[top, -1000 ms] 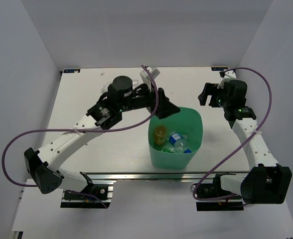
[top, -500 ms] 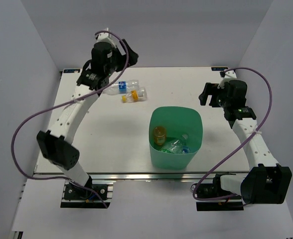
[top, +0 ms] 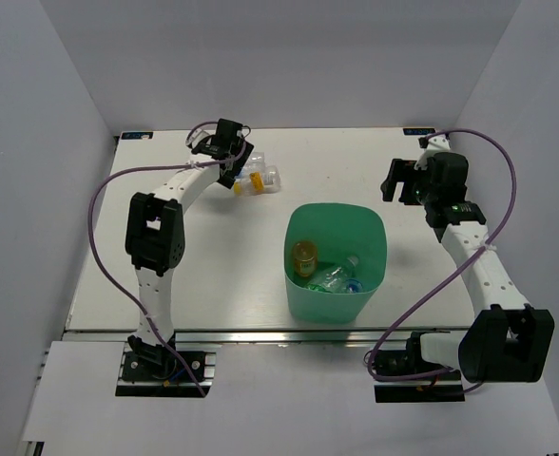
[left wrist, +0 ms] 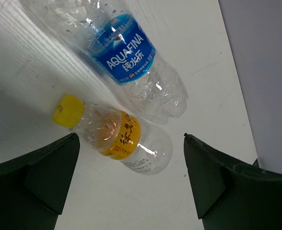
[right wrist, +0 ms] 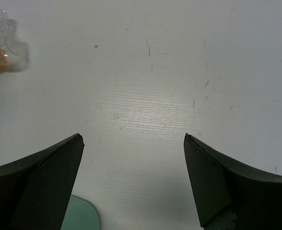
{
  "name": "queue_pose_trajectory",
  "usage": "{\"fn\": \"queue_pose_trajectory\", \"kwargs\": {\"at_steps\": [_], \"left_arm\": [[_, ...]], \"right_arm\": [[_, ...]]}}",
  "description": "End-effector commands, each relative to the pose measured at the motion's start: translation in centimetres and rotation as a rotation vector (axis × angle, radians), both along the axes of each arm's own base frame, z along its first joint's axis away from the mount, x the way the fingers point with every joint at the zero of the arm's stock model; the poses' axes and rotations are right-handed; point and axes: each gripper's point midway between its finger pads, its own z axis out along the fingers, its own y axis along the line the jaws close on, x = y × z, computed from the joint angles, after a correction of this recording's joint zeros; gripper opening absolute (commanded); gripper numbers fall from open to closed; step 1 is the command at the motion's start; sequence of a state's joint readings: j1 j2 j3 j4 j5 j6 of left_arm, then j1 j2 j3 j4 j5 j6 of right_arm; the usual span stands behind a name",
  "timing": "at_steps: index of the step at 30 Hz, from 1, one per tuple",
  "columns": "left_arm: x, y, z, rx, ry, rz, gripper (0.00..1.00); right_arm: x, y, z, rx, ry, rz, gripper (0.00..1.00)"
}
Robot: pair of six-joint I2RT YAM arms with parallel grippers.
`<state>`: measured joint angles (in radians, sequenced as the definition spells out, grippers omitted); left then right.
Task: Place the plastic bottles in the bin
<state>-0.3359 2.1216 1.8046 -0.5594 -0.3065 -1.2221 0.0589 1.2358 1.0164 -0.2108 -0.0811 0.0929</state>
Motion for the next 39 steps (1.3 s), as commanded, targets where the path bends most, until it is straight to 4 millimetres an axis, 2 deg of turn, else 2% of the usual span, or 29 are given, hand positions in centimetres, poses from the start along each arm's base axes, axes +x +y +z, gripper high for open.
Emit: {"fn": "queue_pose_trajectory", "kwargs": {"at_steps": [1, 2, 9, 17, 18, 22, 25, 28, 31, 32, 34, 35, 36, 38, 39], "left_arm": [[0.7, 0.1, 2.4, -0.127, -0.073, 0.168, 0.98], [0.6, 0.2, 1.1, -0.131, -0.047, 0.180, 0.98], [0.3, -1.0, -2.6, -0.206, 0.019, 0.194, 0.98], [0.5, -2.3, -5.1, -0.212, 0.049, 0.181, 0.98], [0.7, -2.3, -5.0, -0.210, 0.052, 0.189, 0.98], [0.7, -3.2, -7.5, -0.226, 0.093, 0.180, 0.96], [0.7, -3.7, -8.3, -0.229, 0.102, 0.170, 0.94], [0.5, -3.7, -9.5, -0.211, 0.128, 0.166, 0.86], [-0.1, -3.2, -9.7, -0.176, 0.137, 0.162, 0.68], [-0.1, -3.1, -8.9, -0.167, 0.122, 0.157, 0.57], [-1.1, -2.2, -9.1, -0.135, 0.129, 0.166, 0.48], [-1.2, -2.1, -8.8, -0.129, 0.118, 0.162, 0.45], [-1.3, -1.9, -7.3, -0.134, 0.092, 0.158, 0.38], [-1.9, -1.6, -6.6, -0.110, 0.082, 0.134, 0.32], [-2.1, -1.6, -4.9, -0.111, 0.057, 0.119, 0.28]], "right_arm": [[0.6, -0.8, 0.7, -0.032, -0.026, -0.027, 0.89], [0.7, -0.9, 0.5, -0.037, -0.022, -0.034, 0.89], [0.9, -1.3, -0.2, -0.051, -0.001, -0.051, 0.89], [1.1, -1.5, -0.8, -0.060, 0.015, -0.057, 0.89], [1.2, -2.1, -0.8, -0.078, 0.014, -0.085, 0.89], [1.2, -2.9, -0.7, -0.103, 0.013, -0.122, 0.89], [1.2, -3.0, -0.8, -0.104, 0.010, -0.127, 0.89], [1.4, -3.0, -0.7, -0.101, 0.004, -0.130, 0.89], [1.5, -3.1, -0.9, -0.102, 0.009, -0.137, 0.89], [1.5, -3.1, -0.9, -0.103, 0.009, -0.140, 0.89], [1.5, -3.2, -0.9, -0.102, 0.011, -0.144, 0.89], [1.5, -3.2, -0.8, -0.101, 0.008, -0.145, 0.89], [1.5, -3.0, -0.7, -0.096, 0.005, -0.140, 0.89], [1.4, -2.9, -0.6, -0.089, 0.002, -0.134, 0.89], [1.4, -2.8, -0.4, -0.086, -0.002, -0.130, 0.89]]}}
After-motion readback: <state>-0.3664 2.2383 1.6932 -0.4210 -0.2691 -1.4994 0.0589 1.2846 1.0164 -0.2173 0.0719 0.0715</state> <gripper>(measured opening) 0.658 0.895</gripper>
